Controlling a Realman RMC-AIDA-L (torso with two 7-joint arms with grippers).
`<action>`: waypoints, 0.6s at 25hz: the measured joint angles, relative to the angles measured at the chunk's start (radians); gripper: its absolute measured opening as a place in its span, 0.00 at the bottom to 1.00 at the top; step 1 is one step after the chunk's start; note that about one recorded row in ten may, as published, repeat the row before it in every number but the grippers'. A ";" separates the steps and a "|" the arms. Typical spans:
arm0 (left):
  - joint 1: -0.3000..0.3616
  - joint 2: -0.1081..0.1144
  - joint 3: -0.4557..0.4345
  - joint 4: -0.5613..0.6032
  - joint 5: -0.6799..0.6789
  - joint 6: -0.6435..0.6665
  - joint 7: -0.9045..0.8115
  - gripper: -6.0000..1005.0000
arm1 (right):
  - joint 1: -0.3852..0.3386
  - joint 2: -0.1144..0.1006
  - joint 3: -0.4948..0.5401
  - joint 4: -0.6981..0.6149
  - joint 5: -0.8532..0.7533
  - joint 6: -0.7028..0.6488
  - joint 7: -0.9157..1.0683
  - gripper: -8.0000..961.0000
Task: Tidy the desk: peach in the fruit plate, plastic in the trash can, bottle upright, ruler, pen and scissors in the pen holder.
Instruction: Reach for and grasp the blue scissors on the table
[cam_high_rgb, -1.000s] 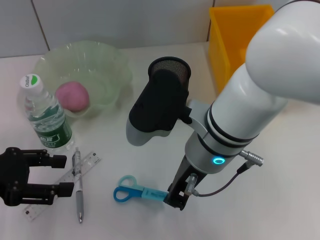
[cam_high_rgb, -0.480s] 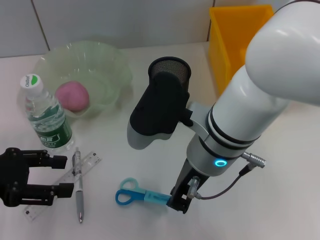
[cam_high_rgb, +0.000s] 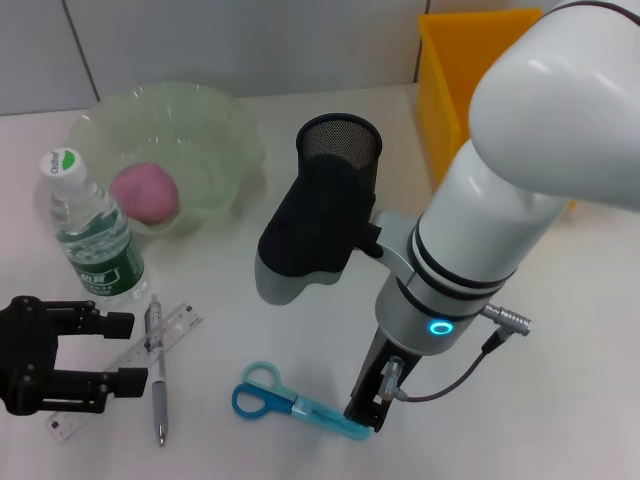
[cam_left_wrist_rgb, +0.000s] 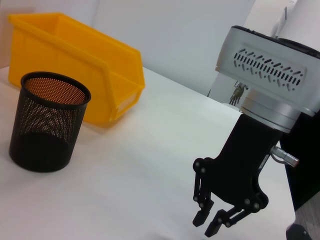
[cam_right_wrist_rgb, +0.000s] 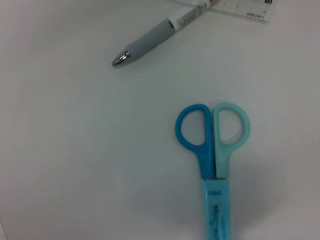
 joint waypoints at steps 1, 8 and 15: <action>-0.001 0.000 0.000 0.000 0.000 0.001 -0.001 0.75 | 0.003 0.000 0.000 0.003 0.000 -0.003 0.000 0.16; -0.003 0.000 0.000 0.000 -0.001 0.002 -0.003 0.75 | 0.030 0.003 -0.002 0.029 0.013 -0.006 -0.001 0.17; -0.005 0.000 0.000 0.000 -0.001 0.003 -0.003 0.75 | 0.088 0.004 -0.034 0.105 0.079 0.006 -0.001 0.26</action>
